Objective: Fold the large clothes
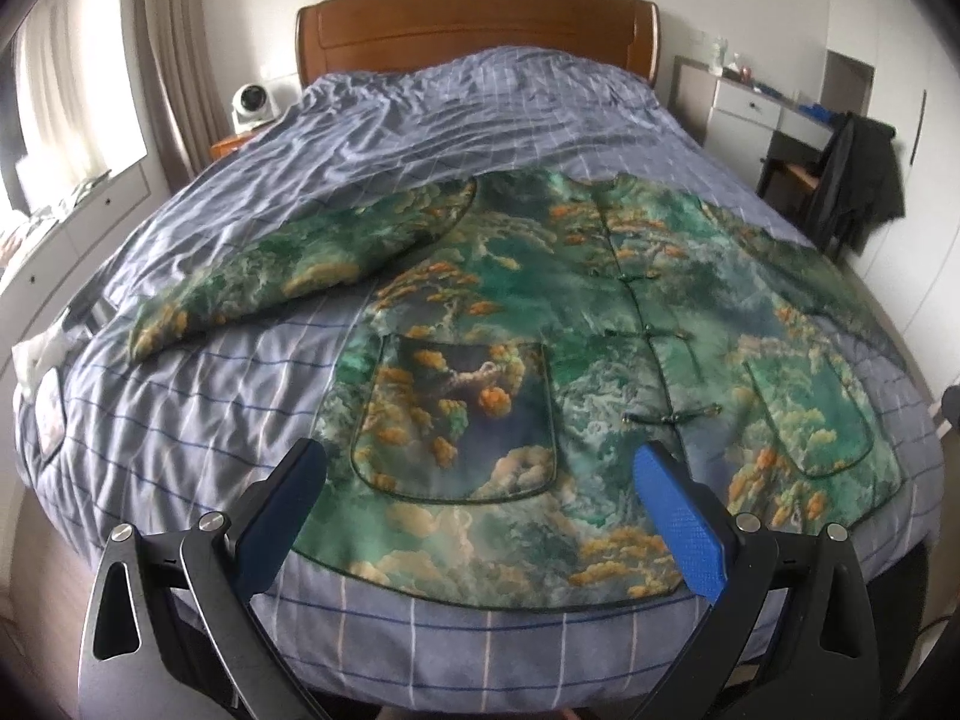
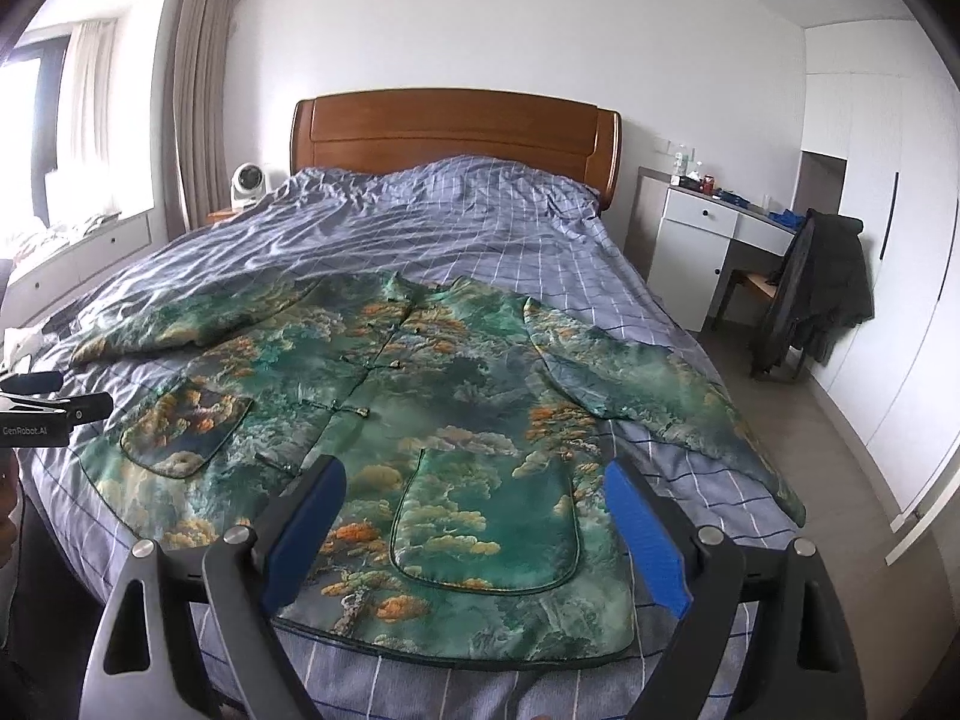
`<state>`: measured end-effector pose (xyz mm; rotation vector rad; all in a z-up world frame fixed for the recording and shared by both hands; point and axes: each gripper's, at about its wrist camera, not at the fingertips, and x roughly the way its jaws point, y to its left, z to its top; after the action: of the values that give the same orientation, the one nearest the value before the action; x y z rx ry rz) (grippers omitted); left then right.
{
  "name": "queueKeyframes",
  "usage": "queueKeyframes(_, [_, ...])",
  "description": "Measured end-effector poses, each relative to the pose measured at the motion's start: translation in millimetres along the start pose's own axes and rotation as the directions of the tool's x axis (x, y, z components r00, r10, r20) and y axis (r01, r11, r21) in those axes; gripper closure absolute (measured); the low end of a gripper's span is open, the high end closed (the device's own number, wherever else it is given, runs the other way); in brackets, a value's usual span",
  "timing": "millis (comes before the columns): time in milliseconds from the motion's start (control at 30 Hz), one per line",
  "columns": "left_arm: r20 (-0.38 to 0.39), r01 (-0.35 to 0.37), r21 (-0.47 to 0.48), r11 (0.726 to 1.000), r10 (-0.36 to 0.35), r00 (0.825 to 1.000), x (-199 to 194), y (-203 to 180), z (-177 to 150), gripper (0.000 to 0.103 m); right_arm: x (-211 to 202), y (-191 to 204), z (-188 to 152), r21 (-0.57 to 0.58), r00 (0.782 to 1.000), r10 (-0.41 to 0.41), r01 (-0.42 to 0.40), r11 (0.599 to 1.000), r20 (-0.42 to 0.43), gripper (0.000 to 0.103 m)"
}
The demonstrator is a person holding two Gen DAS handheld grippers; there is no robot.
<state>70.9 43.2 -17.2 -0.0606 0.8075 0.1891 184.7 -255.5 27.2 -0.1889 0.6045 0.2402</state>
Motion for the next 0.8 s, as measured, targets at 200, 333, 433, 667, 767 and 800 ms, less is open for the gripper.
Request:
queueKeyframes(200, [-0.007, -0.018, 0.028, 0.999, 0.019, 1.000, -1, -5, 0, 0.001, 8, 6, 0, -0.005, 0.999, 0.002, -0.002, 1.000, -0.054, 0.014])
queueKeyframes(333, [-0.015, -0.022, 0.026, 0.999, 0.022, 1.000, -1, -5, -1, 0.001, 14, 9, -3, -0.015, 0.996, -0.012, 0.011, 1.000, -0.090, 0.014])
queueKeyframes(433, [-0.017, -0.021, 0.027, 0.999, 0.021, 1.000, -1, -5, -1, 0.001, 17, 10, -5, -0.016, 0.993, -0.021, 0.019, 1.000, -0.115, 0.014])
queueKeyframes(667, [0.009, 0.000, 0.061, 0.998, -0.001, 1.000, -8, -10, -6, 0.001, 24, 12, 6, -0.053, 0.980, -0.100, 0.092, 0.994, -0.170, 0.014])
queueKeyframes(767, [0.010, 0.010, 0.058, 0.998, -0.010, 1.000, -9, -11, -6, 0.001, 22, 12, 14, -0.089, 0.974, -0.153, 0.140, 0.986, -0.167, 0.014])
queueKeyframes(800, [0.010, 0.008, 0.060, 0.998, -0.009, 1.000, -9, -11, -6, 0.001, 22, 12, 16, -0.103, 0.971, -0.173, 0.157, 0.982, -0.165, 0.014])
